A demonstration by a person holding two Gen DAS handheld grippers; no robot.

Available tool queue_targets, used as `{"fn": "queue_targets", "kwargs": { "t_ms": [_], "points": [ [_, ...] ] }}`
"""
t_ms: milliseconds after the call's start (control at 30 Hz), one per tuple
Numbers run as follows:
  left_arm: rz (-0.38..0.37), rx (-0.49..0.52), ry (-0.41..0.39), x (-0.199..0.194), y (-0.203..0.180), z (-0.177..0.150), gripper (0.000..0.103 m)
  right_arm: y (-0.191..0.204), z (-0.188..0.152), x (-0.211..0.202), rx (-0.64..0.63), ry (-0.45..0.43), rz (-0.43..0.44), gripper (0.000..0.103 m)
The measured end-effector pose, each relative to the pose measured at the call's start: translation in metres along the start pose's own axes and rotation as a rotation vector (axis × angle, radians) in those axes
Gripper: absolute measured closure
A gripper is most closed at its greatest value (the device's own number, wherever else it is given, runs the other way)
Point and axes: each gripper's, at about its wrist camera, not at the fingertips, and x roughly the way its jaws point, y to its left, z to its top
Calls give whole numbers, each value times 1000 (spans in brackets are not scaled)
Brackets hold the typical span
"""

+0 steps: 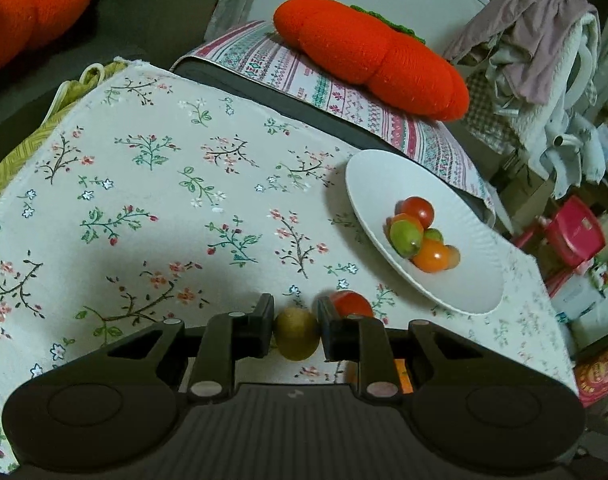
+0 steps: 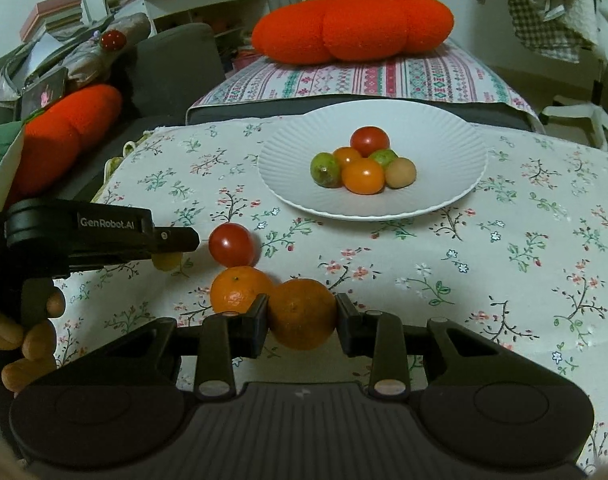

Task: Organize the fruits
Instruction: 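Carry both fruits onto the white plate and open both grippers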

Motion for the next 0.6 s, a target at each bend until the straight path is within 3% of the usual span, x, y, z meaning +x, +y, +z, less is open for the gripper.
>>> {"fn": "queue_targets", "kwargs": {
  "t_ms": [167,367,600],
  "points": [
    [-13,5,-26,-9,-5,4,93,-1,1,-4,16,-9,6,72],
    [2,132,-121,-24,-29,3,93,-7,7,-15,52,-44,22,72],
    [18,348,-279,-40,-64,-11,93,-18,12,-21,99,-69,27,72]
  ]
}}
